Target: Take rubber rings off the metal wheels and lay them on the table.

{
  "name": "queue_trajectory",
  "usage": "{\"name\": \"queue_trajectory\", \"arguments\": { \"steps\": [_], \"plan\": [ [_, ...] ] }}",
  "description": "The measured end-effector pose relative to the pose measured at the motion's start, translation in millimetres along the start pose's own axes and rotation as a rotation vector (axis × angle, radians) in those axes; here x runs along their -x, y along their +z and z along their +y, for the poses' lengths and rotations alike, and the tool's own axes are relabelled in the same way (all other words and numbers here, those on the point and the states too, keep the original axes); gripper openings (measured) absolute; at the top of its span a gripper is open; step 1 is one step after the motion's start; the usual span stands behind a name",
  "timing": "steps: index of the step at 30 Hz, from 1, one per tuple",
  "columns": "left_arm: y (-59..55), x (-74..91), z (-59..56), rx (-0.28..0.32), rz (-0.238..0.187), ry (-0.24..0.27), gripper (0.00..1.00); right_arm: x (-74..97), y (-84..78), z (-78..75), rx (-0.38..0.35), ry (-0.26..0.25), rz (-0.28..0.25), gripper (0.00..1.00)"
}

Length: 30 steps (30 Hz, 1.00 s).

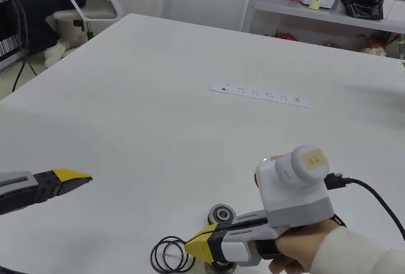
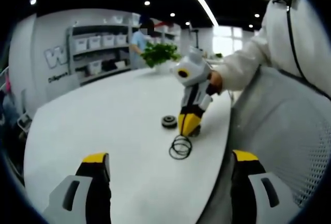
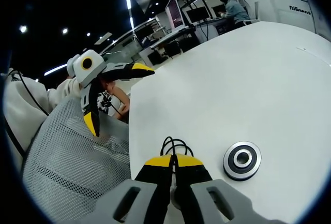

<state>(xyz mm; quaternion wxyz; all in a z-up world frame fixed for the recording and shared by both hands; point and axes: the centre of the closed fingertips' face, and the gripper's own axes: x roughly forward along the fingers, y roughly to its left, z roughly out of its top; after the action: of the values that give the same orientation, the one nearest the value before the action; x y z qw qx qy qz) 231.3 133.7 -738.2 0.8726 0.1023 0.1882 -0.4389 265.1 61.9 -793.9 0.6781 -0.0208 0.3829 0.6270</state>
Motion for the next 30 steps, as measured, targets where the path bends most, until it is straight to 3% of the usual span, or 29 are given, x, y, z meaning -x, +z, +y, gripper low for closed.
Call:
{"name": "queue_trajectory", "arguments": {
  "steps": [30],
  "plan": [
    [-0.7, 3.4, 4.8, 0.001, 0.004, 0.023, 0.96, -1.0, -5.3, -6.2, 0.073, -0.047, 0.042, 0.04]
  ]
}}
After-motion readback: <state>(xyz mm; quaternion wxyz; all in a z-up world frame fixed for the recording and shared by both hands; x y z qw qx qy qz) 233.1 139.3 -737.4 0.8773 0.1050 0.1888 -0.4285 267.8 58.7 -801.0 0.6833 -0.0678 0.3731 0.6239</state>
